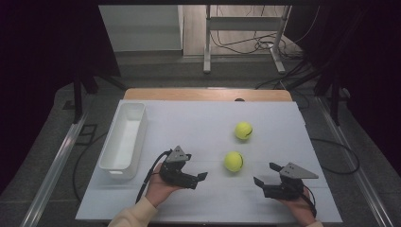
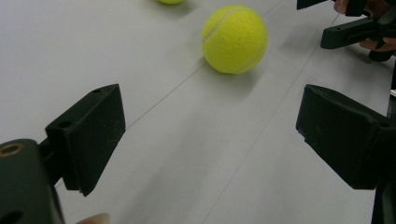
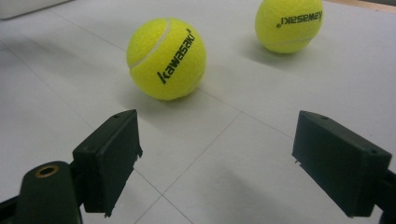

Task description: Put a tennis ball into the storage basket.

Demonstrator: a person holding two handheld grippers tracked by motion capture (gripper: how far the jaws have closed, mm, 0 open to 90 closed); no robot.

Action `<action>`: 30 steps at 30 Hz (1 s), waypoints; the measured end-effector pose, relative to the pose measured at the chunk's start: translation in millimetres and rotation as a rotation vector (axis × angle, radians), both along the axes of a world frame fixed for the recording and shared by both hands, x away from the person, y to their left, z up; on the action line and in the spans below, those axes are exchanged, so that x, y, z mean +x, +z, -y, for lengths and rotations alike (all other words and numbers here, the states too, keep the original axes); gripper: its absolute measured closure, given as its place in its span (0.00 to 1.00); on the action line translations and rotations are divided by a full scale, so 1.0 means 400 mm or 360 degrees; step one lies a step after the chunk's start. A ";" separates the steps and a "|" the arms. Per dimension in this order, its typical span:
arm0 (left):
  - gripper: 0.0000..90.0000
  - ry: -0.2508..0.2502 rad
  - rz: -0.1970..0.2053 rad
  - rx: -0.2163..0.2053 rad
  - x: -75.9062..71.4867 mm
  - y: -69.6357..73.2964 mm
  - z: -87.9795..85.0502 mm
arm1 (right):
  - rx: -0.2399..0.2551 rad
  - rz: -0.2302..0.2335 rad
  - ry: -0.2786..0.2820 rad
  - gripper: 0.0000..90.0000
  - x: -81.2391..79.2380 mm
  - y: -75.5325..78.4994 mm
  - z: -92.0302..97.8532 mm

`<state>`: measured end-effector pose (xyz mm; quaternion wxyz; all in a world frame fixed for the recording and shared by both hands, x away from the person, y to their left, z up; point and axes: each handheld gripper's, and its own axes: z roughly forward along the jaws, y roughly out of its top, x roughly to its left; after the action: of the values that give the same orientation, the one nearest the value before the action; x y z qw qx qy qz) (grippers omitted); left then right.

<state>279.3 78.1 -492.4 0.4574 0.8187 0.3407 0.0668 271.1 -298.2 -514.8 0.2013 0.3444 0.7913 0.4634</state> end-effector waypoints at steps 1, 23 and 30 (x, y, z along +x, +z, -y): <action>0.10 -0.0005 -0.0001 0.0007 0.002 0.000 0.004 | -0.0002 -0.0001 -0.0001 0.17 0.000 0.000 0.000; 0.10 -0.0091 -0.0036 0.0004 0.035 -0.002 0.079 | -0.0012 -0.0006 0.0007 0.17 0.001 -0.002 -0.003; 0.10 -0.0115 -0.0040 0.0003 0.044 -0.001 0.101 | -0.0013 -0.0005 0.0006 0.17 0.001 -0.002 -0.002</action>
<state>296.8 37.6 -492.7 0.4543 0.8318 0.3165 0.0402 271.4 -297.2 -515.5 0.2006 0.3429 0.7941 0.4599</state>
